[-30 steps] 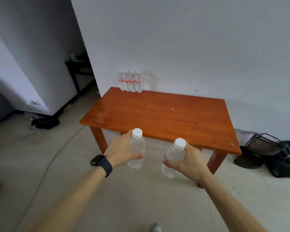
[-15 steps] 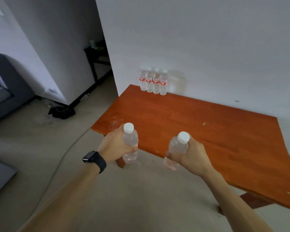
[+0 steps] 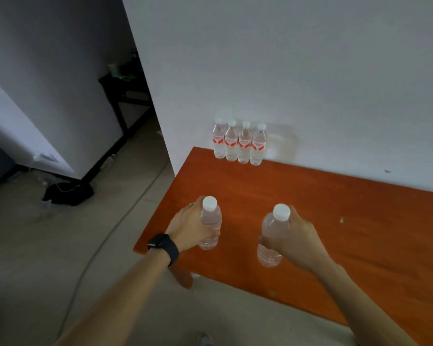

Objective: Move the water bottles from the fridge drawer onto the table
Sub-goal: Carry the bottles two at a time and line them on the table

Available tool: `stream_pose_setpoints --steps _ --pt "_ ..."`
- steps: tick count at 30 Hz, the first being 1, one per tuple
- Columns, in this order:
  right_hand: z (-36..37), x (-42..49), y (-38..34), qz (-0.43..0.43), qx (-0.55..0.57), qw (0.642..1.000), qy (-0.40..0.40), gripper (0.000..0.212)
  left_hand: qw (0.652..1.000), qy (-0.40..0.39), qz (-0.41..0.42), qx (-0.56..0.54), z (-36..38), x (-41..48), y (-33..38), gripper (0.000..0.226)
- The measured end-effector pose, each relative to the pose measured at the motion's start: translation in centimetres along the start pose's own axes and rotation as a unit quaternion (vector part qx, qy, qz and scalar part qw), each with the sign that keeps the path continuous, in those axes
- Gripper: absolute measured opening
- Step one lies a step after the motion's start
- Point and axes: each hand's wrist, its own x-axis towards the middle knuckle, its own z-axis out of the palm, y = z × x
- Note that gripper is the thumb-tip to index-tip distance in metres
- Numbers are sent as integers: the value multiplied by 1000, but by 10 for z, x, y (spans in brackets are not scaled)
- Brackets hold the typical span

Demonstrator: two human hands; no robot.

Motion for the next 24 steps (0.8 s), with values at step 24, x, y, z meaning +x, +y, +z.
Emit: stream_pose_setpoints --steps 24 --pt "87 330 -25 64 -84 994 -27 82 996 -60 -68 19 -4 311 -92 61"
